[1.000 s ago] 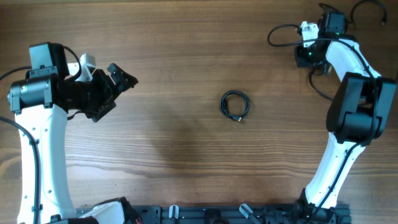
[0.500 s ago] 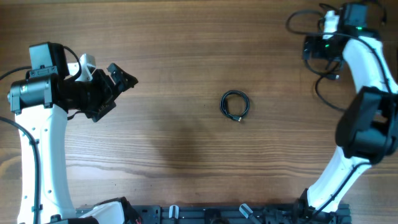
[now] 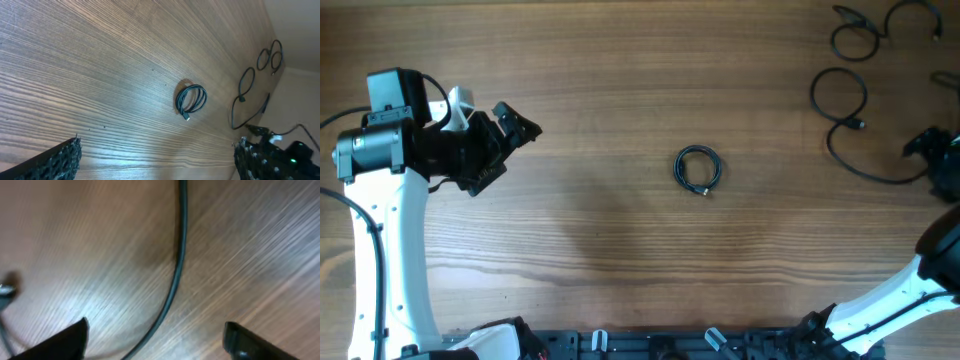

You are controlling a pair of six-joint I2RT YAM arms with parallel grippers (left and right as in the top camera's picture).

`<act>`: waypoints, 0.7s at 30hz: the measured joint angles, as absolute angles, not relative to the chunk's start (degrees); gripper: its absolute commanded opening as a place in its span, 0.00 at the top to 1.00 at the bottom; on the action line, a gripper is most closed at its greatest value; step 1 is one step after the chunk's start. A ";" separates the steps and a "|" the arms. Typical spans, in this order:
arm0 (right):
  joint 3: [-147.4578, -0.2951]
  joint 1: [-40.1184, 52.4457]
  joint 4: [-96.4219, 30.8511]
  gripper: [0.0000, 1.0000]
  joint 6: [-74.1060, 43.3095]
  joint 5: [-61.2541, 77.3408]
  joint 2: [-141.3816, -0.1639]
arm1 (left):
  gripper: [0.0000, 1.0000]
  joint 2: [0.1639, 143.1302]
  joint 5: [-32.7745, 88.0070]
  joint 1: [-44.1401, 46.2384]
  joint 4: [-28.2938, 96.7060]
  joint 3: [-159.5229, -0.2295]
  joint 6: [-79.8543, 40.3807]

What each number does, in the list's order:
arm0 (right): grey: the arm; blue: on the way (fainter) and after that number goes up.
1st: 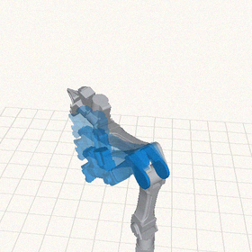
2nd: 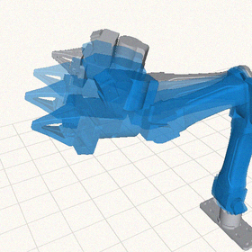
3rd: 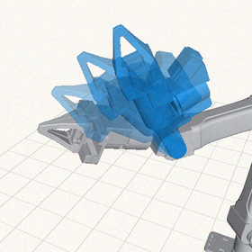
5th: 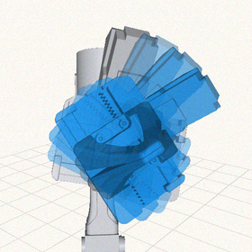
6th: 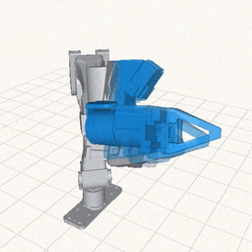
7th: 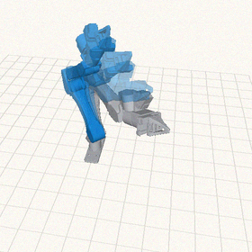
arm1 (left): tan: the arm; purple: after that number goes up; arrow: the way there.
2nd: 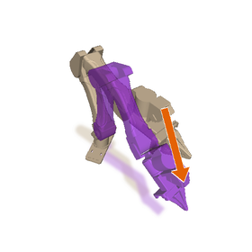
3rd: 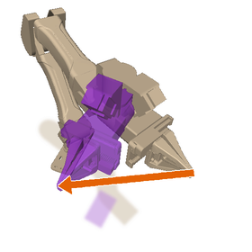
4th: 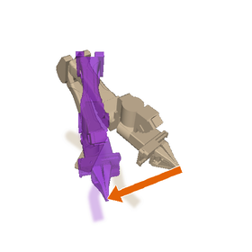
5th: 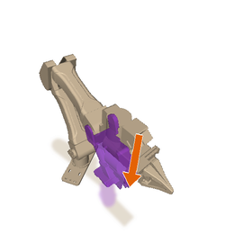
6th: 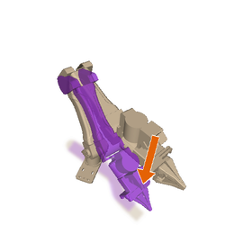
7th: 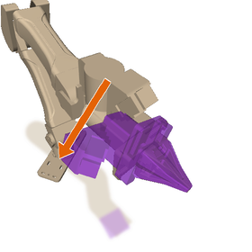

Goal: Untangle cables

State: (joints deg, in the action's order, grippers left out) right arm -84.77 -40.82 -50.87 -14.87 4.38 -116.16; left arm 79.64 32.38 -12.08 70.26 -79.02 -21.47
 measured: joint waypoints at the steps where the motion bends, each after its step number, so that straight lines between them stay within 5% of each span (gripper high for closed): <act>1: -82.13 -40.82 -48.86 0.25 -16.10 4.27 -116.18 | 0.00 79.64 32.38 -12.08 70.30 -79.02 -21.47; 4: -78.59 -40.82 -44.18 0.32 -18.20 4.16 -116.18 | 0.00 79.64 32.38 -12.08 70.28 -79.02 -21.47; 9: -76.31 -40.84 -38.24 0.66 -19.53 5.23 -115.90 | 0.00 79.64 32.38 -12.08 70.30 -79.02 -21.47; 21: -75.44 -40.82 -29.69 0.81 -27.18 13.10 -116.16 | 0.00 79.64 32.38 -12.08 70.32 -79.02 -21.47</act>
